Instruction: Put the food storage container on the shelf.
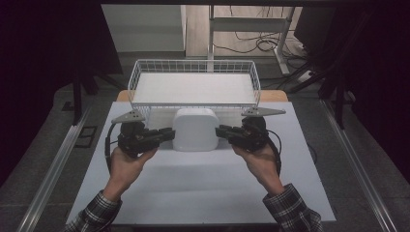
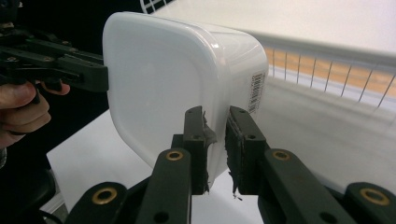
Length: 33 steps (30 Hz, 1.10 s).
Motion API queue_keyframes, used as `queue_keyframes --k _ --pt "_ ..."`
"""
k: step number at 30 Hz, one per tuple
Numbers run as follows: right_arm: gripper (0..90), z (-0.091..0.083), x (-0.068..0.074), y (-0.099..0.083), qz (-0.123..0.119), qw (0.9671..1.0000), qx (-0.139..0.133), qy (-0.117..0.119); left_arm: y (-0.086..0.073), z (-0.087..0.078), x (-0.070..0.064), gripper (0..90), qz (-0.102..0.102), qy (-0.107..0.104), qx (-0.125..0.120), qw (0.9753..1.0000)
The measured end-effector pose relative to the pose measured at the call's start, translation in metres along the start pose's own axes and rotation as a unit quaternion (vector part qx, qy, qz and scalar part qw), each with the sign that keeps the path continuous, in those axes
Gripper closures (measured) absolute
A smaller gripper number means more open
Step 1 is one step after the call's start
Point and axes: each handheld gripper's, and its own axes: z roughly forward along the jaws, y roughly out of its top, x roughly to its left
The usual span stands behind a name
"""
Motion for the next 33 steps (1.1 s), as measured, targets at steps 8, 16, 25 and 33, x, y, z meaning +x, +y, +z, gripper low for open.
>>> queue_keyframes --k 8,16,25,33 --pt "77.5 0.000 -0.001 0.038 -0.011 0.9998 -0.016 -0.010 0.031 -0.006 0.005 80.7 0.003 0.009 -0.010 0.9999" --pt "77.2 0.003 -0.005 0.064 -0.018 0.9993 -0.026 -0.019 0.061 -0.008 0.015 80.7 0.003 0.016 -0.019 0.9997" --pt "76.9 0.012 -0.019 0.097 -0.010 0.9989 -0.037 -0.028 0.089 -0.002 0.033 80.5 -0.013 0.012 -0.020 0.9996" --pt "76.9 0.024 -0.033 0.112 0.004 0.9989 -0.031 -0.036 0.102 0.014 0.055 79.6 -0.033 0.009 -0.010 0.9994"
